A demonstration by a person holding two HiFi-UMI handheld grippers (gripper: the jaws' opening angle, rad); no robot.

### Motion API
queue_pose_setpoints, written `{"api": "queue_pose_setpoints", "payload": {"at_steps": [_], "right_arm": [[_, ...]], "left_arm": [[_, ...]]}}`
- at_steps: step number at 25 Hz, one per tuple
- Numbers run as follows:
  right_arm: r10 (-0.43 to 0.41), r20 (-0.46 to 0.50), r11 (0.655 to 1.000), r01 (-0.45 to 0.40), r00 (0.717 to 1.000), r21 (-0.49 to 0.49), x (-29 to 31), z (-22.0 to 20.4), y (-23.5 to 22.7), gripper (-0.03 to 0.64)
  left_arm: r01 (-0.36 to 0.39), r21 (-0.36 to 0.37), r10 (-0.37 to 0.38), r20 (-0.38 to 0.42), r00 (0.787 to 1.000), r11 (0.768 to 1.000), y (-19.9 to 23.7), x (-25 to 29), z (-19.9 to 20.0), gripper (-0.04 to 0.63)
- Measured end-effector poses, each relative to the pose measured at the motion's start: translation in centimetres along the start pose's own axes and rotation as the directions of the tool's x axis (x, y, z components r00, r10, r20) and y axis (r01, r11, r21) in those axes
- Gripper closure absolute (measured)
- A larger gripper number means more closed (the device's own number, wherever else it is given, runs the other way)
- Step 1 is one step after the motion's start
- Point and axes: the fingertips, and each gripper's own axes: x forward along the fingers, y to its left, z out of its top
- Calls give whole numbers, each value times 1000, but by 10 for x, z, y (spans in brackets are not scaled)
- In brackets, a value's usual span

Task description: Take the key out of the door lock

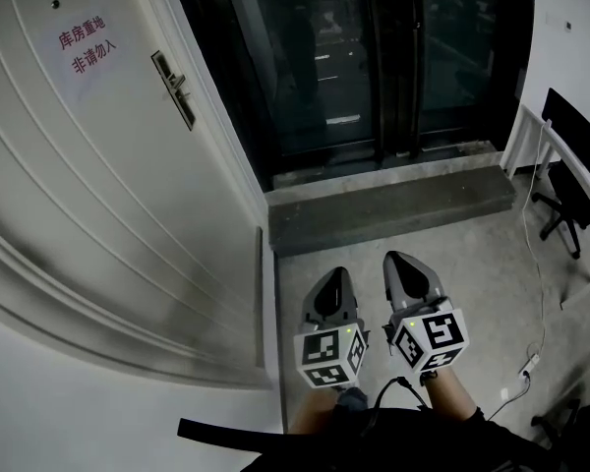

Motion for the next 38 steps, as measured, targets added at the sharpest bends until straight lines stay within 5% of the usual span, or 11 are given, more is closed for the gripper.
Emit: {"api": "queue_pose_setpoints", "payload": {"at_steps": [23, 38], "right_arm": [[-28, -46, 1000, 28, 999, 13, 127, -29, -15, 617], [19, -45, 1000, -18, 999, 19, 240, -15, -98, 617]], "left_arm": [[24, -35, -26, -64, 998, 999, 86, 96, 1, 595], [-15, -15, 15, -43, 999, 1000, 96, 231, 23, 595]]}}
